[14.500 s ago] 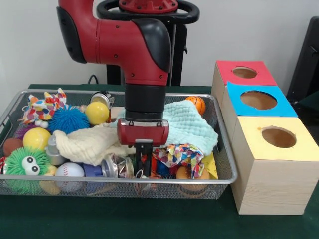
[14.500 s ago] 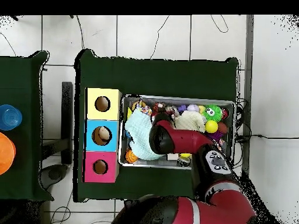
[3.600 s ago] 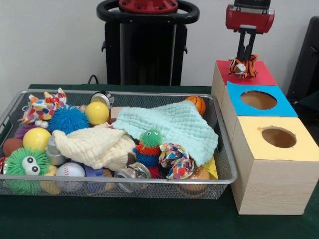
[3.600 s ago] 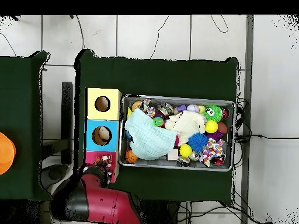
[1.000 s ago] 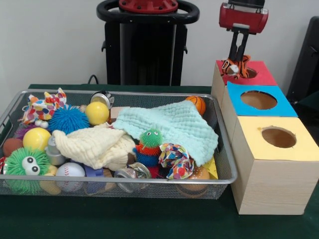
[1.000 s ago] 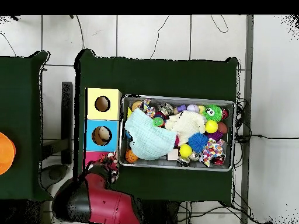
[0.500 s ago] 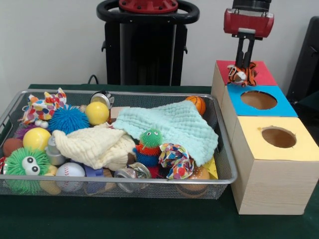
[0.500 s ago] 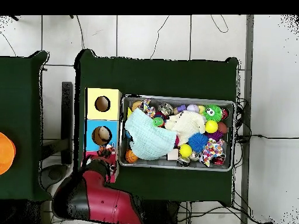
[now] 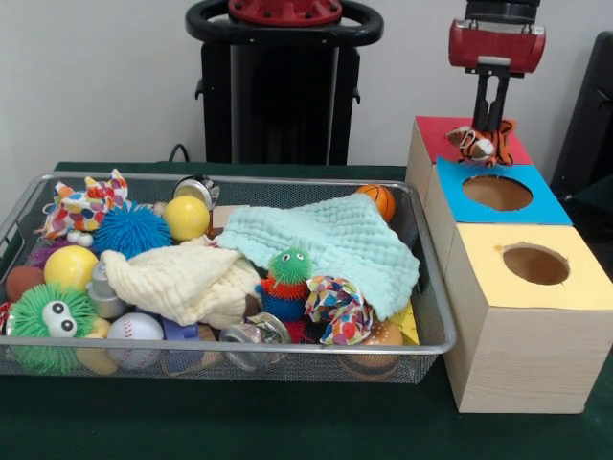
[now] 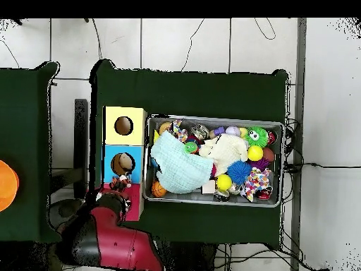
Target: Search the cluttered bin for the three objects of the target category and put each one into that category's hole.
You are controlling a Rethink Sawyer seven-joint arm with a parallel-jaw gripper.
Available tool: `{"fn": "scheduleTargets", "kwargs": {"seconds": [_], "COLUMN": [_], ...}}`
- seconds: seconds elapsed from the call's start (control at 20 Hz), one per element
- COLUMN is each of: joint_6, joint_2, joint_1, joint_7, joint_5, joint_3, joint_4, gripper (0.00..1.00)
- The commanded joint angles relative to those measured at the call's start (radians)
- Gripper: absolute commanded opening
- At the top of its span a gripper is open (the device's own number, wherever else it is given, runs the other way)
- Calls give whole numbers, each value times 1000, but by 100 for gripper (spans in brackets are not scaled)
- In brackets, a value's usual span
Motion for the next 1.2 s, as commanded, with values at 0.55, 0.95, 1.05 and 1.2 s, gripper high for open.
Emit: {"fn": "scheduleTargets", "kwargs": {"seconds": [0.55, 0.95, 1.05, 1.2], "joint_6": [218, 225, 202, 179], "joint_2": [58, 71, 66, 63], "joint_1": [77, 75, 48, 21], "joint_7": [232, 199, 194, 194], "joint_5": [38, 7, 5, 8], "joint_3": [-87, -119, -93, -59], "joint_4": [33, 12, 31, 44], "gripper": [0, 0, 0, 0]}}
